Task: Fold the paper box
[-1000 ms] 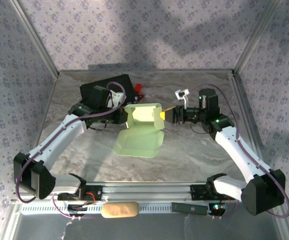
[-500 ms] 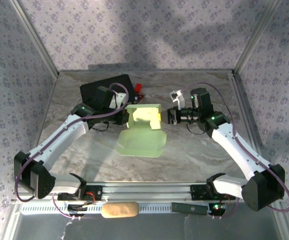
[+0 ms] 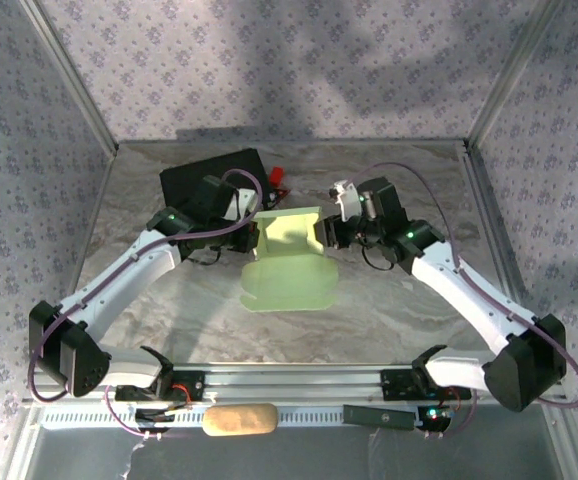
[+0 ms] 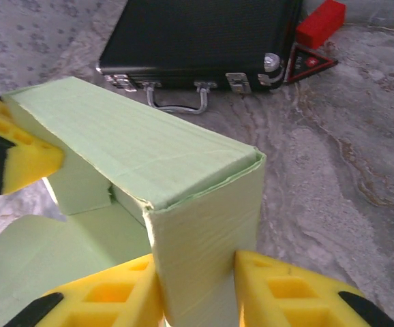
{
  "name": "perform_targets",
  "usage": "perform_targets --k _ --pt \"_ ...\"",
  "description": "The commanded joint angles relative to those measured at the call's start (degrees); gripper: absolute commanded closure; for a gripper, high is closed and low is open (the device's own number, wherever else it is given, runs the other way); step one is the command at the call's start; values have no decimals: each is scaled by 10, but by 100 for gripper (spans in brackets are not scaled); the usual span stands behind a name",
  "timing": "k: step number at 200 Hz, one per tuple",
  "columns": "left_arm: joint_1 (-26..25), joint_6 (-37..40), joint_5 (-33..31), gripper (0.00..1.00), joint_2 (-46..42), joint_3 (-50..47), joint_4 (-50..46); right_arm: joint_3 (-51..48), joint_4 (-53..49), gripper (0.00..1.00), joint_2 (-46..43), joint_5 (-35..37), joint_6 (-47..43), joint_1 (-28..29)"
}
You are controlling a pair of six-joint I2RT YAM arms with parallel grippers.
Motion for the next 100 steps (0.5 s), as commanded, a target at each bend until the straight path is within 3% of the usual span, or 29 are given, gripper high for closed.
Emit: perform_targets --k 1,56,100 --pt "-14 4 24 100 -2 28 5 23 -13 71 14 65 -7 18" --pt "-23 4 19 100 1 33 5 44 -22 79 42 173 21 57" --pt "-31 2 12 100 7 37 5 63 -52 93 75 283 53 98"
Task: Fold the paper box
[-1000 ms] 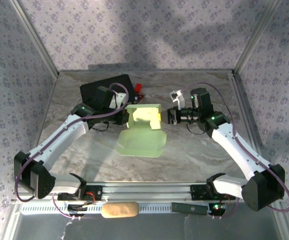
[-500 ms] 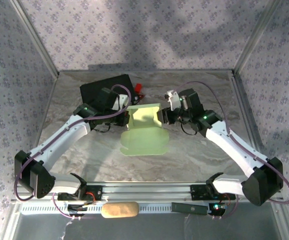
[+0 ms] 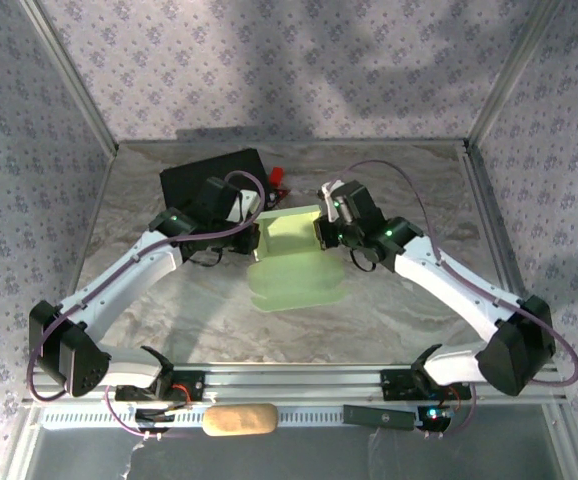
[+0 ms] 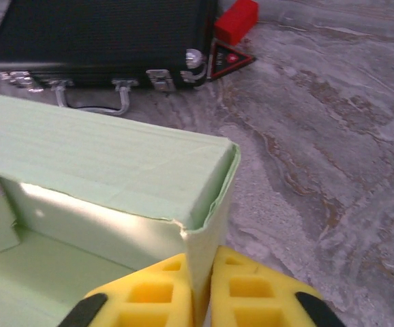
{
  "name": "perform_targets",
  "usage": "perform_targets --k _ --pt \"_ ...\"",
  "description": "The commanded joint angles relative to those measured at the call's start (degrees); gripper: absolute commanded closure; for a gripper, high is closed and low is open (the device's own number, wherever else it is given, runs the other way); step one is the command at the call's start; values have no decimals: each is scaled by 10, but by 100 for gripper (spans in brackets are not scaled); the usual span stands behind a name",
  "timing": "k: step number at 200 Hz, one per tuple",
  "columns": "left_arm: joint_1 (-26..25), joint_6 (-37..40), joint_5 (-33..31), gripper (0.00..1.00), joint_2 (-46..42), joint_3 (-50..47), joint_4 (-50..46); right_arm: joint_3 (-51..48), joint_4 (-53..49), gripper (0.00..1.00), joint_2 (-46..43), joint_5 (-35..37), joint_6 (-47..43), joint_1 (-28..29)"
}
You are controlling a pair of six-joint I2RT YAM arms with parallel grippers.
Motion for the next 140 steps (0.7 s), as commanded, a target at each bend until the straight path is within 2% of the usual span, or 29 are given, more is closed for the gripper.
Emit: perform_targets --k 1,23,35,73,112,140 --pt "-17 6 33 100 5 33 14 22 -21 94 21 76 26 25" --pt "-19 3 29 100 8 34 14 50 -39 100 34 128 48 38" --pt "-21 0 27 100 9 34 14 56 -48 100 39 144 57 44" --pt "-29 1 25 100 13 33 14 58 -39 100 48 146 59 49" --pt "-33 -1 23 100 9 28 14 68 -31 89 54 146 48 42" --pt "-33 0 23 100 9 28 14 78 -29 87 58 140 39 34"
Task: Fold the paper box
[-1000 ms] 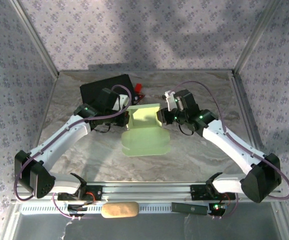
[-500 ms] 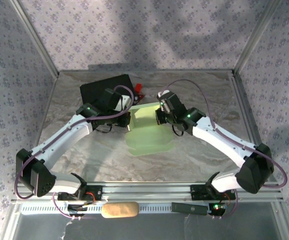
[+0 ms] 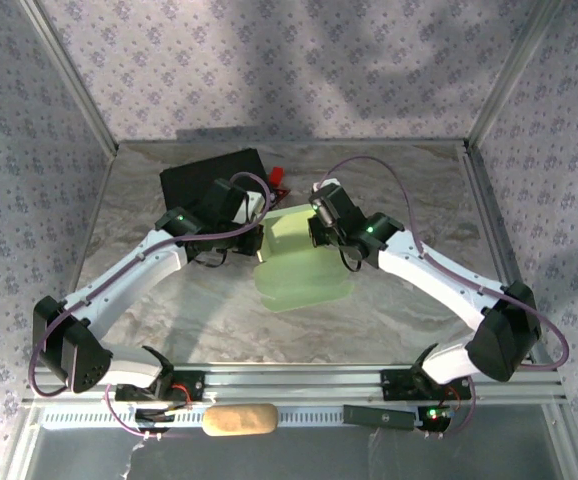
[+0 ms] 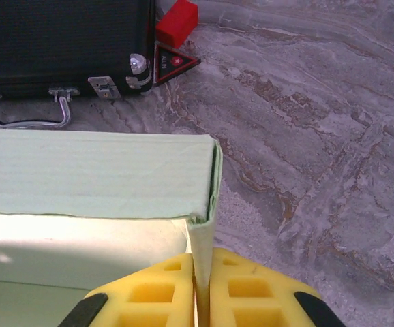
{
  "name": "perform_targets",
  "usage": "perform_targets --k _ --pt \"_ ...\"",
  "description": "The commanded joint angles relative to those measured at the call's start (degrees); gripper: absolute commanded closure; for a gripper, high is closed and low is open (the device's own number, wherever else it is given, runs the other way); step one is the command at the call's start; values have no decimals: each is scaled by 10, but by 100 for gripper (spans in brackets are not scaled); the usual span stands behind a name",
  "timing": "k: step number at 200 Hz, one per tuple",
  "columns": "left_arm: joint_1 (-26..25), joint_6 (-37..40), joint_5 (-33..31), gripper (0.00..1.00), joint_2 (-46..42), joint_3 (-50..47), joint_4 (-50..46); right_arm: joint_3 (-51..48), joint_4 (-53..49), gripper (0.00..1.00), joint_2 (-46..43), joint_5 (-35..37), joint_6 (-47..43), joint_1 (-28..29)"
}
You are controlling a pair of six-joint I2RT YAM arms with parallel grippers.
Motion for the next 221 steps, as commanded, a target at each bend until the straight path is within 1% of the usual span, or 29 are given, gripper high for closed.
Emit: perform_targets --k 1,36,58,87,97,113,133,146,167,202,221 --pt "-15 9 44 100 -3 22 14 28 16 87 11 9 -9 -7" --pt "-15 9 44 100 -2 23 14 31 19 85 14 7 -17 -13" --pt "-15 9 45 100 0 23 14 31 24 83 14 5 -20 -15" --pt "-16 9 45 100 2 23 14 33 28 82 17 0 -23 -19" --pt "-16 9 45 100 2 23 14 35 29 83 19 1 -25 -20" --pt "-16 9 45 100 3 23 14 37 29 87 22 2 -25 -20" --pt "-17 9 46 100 3 24 14 36 30 90 24 9 -24 -19" --pt "-17 9 45 100 4 25 14 37 29 92 26 22 -21 -18" --pt "-18 9 44 100 6 26 14 41 20 100 30 56 -11 -9" --pt "-19 6 41 100 8 28 14 71 -29 100 56 130 2 12" --pt "-20 6 39 100 9 29 14 82 -40 100 63 156 17 18"
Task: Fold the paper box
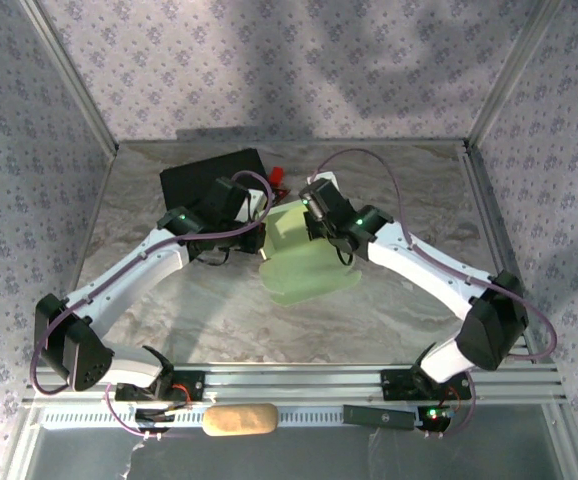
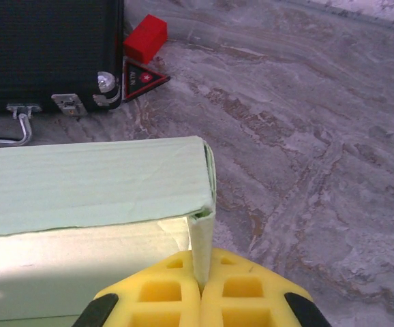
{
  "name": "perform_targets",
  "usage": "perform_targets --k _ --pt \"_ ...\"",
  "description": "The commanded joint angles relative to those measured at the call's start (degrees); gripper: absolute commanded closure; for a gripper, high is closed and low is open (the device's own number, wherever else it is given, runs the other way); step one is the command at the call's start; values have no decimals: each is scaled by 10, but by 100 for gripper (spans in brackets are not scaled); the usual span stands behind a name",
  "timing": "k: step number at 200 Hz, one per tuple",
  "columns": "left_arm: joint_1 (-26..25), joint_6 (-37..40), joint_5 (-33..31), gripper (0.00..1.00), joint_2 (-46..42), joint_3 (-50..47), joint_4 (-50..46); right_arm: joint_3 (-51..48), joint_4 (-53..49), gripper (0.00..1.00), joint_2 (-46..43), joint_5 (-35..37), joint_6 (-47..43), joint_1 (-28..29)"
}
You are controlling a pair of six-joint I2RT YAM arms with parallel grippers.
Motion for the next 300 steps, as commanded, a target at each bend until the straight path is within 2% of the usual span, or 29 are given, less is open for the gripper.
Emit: perform_targets --k 1,7,27,61,113,148,163,178,220,271,300 --pt "-17 12 41 100 1 22 3 29 -15 100 14 75 27 7" --pt "-18 12 40 100 2 23 2 28 -15 100 14 74 30 7" --pt "-18 11 40 100 1 23 3 27 -13 89 14 64 30 -1" --pt "-18 12 38 100 -3 23 -12 30 8 82 10 25 13 -19" --pt "-19 14 41 100 1 23 -12 34 27 81 12 -22 1 -35" --pt "-18 13 41 100 2 26 -10 35 26 82 20 -21 1 -39" --pt "-18 13 41 100 3 27 -11 34 24 92 24 -11 2 -39" --pt "-19 13 38 100 3 26 -12 33 22 97 24 5 2 -36" --pt "-18 -11 14 100 4 29 -12 23 20 99 27 63 -5 -18" --pt "-18 -33 -2 100 5 32 -10 10 21 100 43 173 -36 8" --pt "-18 -37 -6 100 3 31 -9 10 19 100 49 194 -41 15"
